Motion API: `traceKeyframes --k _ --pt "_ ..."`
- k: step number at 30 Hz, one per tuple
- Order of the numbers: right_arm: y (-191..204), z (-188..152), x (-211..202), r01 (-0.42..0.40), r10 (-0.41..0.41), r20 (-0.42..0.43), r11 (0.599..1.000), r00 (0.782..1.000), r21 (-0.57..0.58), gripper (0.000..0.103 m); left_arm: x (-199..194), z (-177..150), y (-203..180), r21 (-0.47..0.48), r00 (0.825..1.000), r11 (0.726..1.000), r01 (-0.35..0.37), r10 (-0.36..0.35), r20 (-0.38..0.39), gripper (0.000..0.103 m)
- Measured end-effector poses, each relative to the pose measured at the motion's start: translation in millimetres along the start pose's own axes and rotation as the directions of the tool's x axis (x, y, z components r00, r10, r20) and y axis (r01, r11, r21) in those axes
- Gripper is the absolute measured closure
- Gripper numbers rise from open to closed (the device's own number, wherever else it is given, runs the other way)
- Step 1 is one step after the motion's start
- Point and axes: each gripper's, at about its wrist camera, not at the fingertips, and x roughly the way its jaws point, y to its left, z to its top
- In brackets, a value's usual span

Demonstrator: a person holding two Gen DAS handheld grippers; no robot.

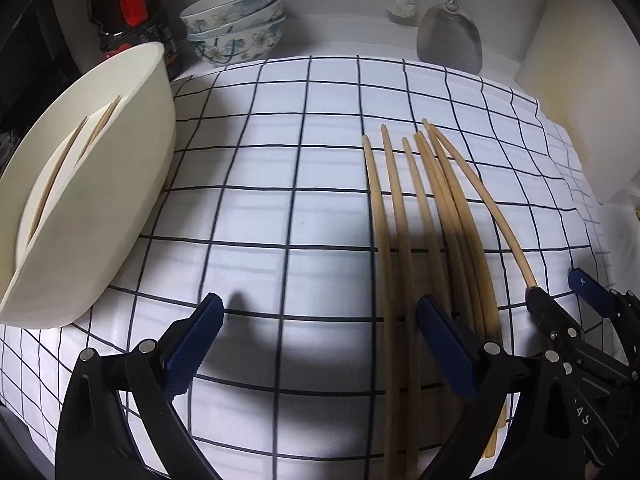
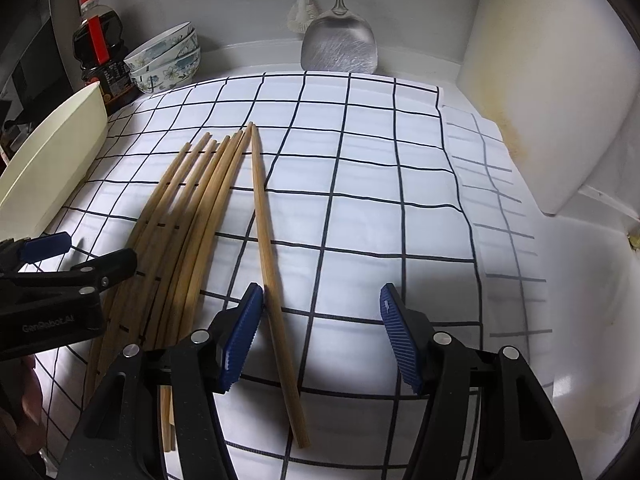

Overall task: Organize utensils
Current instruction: 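Grasp a wooden chopstick with the left gripper while the right gripper grasps another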

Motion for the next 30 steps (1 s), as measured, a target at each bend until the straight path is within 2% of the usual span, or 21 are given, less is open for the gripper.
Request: traceKeyframes --k 12,19,22,25,28,30 --pt "-1.0 9.2 6.2 -0.012 0.012 0.01 1.0 1.0 0.0 0.045 0.7 -0.7 22.5 -0.034 1.0 0.999 0.006 -0.006 0.01 0.007" --pt "3.0 10.8 10.1 -0.007 0.008 0.01 1.0 1.0 -0.01 0.045 3.1 1.3 16.6 -0.005 1.0 1.0 -0.017 0.017 0.004 0.006" --pt "5.8 13.8 12.5 -0.009 0.009 0.015 1.0 1.0 -0.015 0.045 6.8 2.9 10.7 0.01 0.999 0.999 -0.048 0.048 0.001 0.006" --pt "7.9 16.0 14.4 -0.012 0.013 0.024 1.0 1.0 -0.025 0.047 8.6 6.5 11.0 0.002 1.0 1.0 -0.031 0.031 -0.003 0.007" --pt "10.8 18.9 15.8 -0.024 0.026 0.032 0.999 0.999 -0.047 0.057 7.8 9.1 10.6 -0.001 1.0 1.0 -0.012 0.012 -0.001 0.016" --pt "13.7 21.7 17.0 -0.038 0.039 0.028 0.997 0.999 -0.064 0.061 5.4 9.9 6.0 0.018 1.0 1.0 0.0 0.0 0.003 0.03"
